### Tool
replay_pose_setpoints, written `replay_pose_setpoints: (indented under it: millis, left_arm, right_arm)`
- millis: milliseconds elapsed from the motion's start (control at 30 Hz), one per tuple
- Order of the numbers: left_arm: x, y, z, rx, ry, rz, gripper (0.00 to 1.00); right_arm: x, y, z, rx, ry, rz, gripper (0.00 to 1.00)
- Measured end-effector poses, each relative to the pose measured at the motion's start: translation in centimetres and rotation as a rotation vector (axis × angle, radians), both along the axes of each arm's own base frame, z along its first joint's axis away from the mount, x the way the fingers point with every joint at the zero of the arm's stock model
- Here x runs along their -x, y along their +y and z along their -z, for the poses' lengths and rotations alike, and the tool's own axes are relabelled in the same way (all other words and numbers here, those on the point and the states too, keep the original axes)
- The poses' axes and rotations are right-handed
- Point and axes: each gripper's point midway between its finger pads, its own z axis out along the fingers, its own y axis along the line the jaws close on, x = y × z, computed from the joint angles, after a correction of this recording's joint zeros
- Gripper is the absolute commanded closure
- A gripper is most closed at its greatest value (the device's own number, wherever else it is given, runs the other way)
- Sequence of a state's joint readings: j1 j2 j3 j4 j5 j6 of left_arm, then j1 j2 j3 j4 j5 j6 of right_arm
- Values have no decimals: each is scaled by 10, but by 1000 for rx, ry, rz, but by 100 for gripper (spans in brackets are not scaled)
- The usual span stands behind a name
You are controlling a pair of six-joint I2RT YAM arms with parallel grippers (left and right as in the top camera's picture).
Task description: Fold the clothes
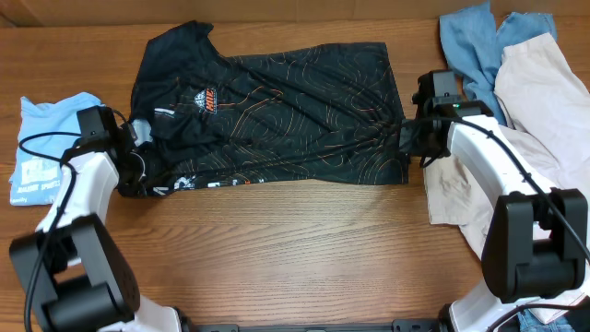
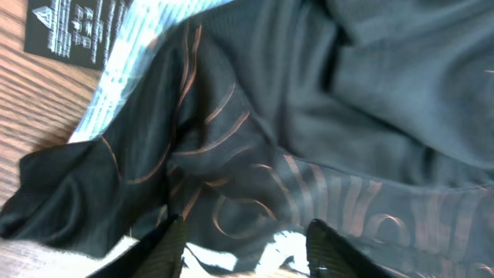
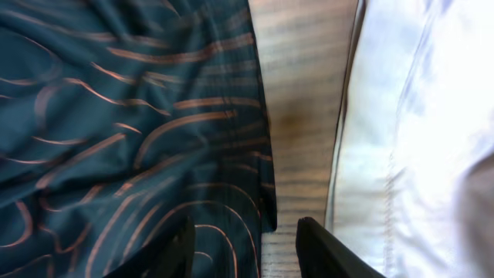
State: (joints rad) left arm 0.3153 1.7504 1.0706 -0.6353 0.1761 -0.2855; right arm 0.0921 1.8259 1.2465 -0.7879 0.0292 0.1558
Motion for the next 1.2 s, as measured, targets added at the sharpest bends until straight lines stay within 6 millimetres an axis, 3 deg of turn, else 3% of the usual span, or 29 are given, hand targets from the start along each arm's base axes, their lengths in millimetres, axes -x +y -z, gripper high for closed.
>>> replay_pose_setpoints:
  millis: [200, 533, 600, 633, 700, 733, 1000, 1200]
  left_arm:
    - [10, 4, 26, -15, 84, -4, 39]
    - [15, 14, 28, -75, 111, -16, 38]
    - [17, 14, 28, -76, 121, -16, 38]
    - [19, 14, 28, -77, 128, -17, 38]
    - [21, 14, 29, -79, 139, -16, 39]
    - [23, 14, 29, -80, 145, -16, 39]
    - [41, 13, 31, -84, 225, -15, 48]
    - [66, 16, 33, -113, 333, -44, 53]
  right_arm:
    - [19, 1, 24, -14, 77, 12, 48]
    - [22, 9, 38, -64, 64, 11, 45]
    - [24, 9, 45, -65, 56, 10, 51]
    - [22, 10, 45, -69, 42, 12, 60]
    - [21, 10, 46, -70, 32, 15, 89]
    - [21, 10, 47, -69, 30, 11, 96]
    - [31, 9, 49, -72, 67, 22, 96]
    - [58, -3, 49, -21, 170, 131, 96]
